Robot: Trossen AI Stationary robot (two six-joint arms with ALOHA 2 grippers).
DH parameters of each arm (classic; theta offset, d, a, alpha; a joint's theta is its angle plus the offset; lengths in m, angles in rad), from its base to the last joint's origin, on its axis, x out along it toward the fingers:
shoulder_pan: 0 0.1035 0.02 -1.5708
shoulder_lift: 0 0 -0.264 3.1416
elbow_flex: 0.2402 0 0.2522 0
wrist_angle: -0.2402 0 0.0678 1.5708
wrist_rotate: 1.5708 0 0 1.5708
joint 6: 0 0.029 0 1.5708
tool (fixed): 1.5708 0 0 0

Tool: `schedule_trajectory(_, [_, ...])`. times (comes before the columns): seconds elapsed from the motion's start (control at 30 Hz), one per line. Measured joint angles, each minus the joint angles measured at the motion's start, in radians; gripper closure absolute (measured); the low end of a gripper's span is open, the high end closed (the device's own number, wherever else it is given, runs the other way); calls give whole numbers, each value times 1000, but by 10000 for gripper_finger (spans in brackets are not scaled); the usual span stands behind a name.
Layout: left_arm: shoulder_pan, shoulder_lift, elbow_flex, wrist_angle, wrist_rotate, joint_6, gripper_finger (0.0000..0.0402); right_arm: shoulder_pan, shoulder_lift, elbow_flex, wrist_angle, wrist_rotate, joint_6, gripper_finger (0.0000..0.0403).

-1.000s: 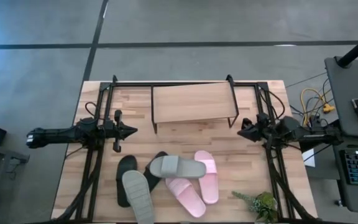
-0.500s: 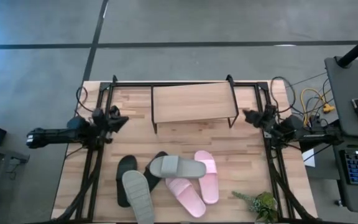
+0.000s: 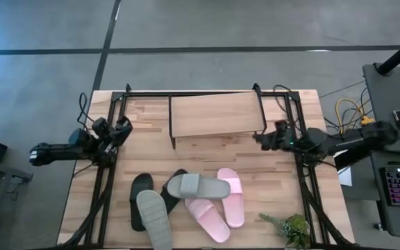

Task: Pick and place slides into the shelf
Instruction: Put the right gray slide on the shelf

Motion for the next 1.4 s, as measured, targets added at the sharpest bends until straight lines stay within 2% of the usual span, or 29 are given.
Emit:
schedule_trajectory(0.1, [0, 2, 0, -34, 2, 1, 402, 57, 200, 159, -65, -51, 15, 394])
schedule_trajectory(0.23, [0, 1, 0, -37, 1, 1, 402, 124, 414, 335, -288, -49, 161, 394])
schedule_trajectory(0.37, [0, 0, 0, -52, 18, 0, 402, 148, 582, 432, -496, 8, 410, 394])
schedule_trajectory(0.47, [0, 2, 0, -100, 28, 0, 402, 150, 673, 475, -515, 23, 515, 394])
schedule_trajectory(0.7, [0, 2, -1, -168, 47, -1, 402, 150, 791, 572, -465, -18, 536, 394])
schedule_trajectory(0.87, [-1, 2, -1, -175, 132, -1, 402, 150, 827, 609, -453, -25, 594, 382])
schedule_trajectory(0.97, [-1, 2, -1, -244, 171, -1, 402, 148, 854, 615, -389, -59, 663, 367])
schedule_trajectory(1.1, [-1, 2, -1, -337, 177, -25, 402, 148, 909, 617, -274, -29, 585, 358])
schedule_trajectory(1.2, [-1, 2, -1, -352, 178, -77, 402, 147, 959, 636, -290, -25, 551, 358])
schedule_trajectory(1.3, [-1, -2, -1, -357, 184, -79, 402, 145, 1010, 657, -292, -65, 593, 349])
schedule_trajectory(1.4, [-1, -1, -1, -356, 187, -79, 402, 145, 1045, 679, -291, -117, 610, 320])
